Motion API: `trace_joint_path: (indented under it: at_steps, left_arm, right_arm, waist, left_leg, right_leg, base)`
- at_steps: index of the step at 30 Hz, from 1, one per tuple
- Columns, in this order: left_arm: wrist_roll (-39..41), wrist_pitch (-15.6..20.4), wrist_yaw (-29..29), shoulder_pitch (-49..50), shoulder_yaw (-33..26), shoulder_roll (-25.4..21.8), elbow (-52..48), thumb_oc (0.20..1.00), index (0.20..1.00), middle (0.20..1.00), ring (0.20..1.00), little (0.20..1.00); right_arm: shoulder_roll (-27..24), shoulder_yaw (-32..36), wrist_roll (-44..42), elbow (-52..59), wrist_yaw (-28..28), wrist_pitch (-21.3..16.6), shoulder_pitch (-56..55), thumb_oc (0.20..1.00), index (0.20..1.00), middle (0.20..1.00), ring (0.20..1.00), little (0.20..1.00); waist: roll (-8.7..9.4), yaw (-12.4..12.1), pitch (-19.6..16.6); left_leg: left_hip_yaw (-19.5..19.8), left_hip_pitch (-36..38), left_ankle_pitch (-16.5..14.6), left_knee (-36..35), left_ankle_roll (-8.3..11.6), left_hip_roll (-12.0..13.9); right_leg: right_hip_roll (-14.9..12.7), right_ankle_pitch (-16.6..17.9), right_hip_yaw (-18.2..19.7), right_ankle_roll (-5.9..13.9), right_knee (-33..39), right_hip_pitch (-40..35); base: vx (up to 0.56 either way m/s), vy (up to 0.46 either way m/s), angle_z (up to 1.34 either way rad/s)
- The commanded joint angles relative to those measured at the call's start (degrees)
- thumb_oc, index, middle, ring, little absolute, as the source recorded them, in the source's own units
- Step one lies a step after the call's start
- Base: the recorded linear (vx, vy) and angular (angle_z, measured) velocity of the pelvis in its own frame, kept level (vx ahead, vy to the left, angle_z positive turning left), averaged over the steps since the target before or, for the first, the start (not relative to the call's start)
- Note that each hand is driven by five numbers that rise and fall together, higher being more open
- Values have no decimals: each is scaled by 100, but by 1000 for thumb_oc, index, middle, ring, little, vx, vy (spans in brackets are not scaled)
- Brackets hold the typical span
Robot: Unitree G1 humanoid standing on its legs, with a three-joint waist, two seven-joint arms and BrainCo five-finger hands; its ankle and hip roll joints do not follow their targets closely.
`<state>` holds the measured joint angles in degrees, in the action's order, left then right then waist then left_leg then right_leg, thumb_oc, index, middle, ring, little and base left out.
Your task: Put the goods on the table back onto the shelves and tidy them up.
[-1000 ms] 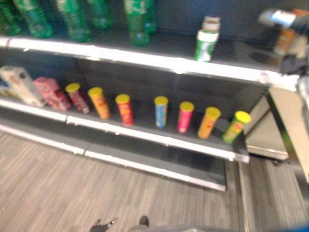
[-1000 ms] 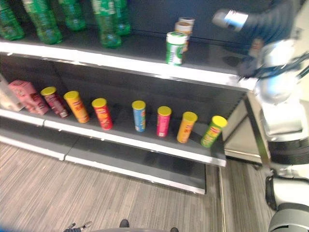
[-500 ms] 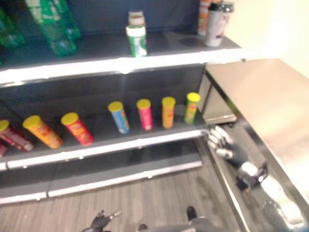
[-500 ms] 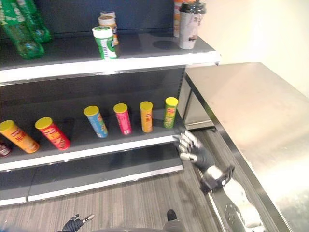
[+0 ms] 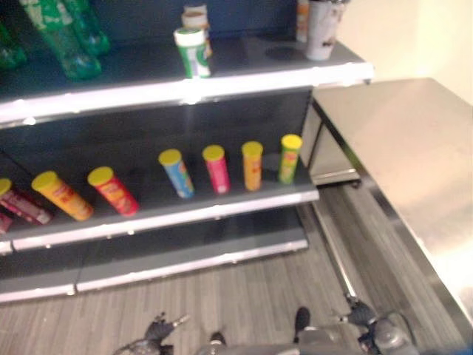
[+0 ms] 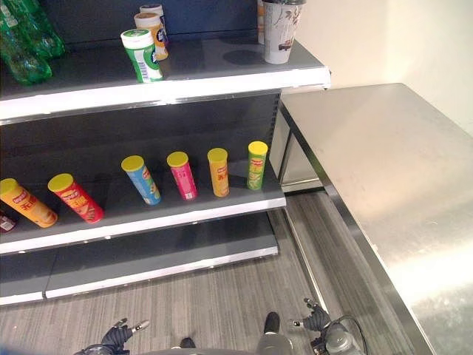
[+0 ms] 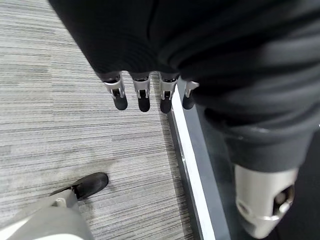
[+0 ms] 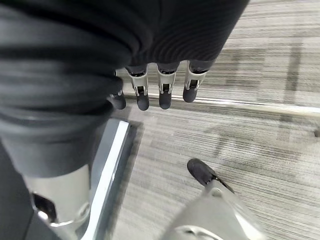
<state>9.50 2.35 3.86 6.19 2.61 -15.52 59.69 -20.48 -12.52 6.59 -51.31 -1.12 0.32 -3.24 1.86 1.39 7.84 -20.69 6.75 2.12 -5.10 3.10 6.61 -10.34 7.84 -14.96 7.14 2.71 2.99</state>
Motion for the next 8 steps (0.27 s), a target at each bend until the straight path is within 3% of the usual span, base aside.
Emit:
trace_joint_path:
  at_steps: [1, 8]
  left_arm:
    - [-242, 114, 68, -300, 29, -140, 149, 1000, 1000, 1000, 1000, 1000]
    - [-296, 88, 21, -279, 100, -96, 228, 1000, 1000, 1000, 1000, 1000]
  right_arm:
    - [159, -15, -89, -268, 118, 16, 264, 1000, 1000, 1000, 1000, 1000]
    - [105, 56, -216, -369, 170, 5, 196, 1000, 1000, 1000, 1000, 1000]
  waist:
    - [175, -51, -56]
    - [98, 10, -80]
  left_leg:
    - [437, -287, -666, 334, -41, -314]
    - [535, -267, -513, 304, 129, -97]
  right_leg:
    - [-363, -678, 45, 360, -328, -363]
    - [-114, -809, -26, 243, -129, -543]
  base:
    - [46, -203, 1]
    - [7, -116, 9]
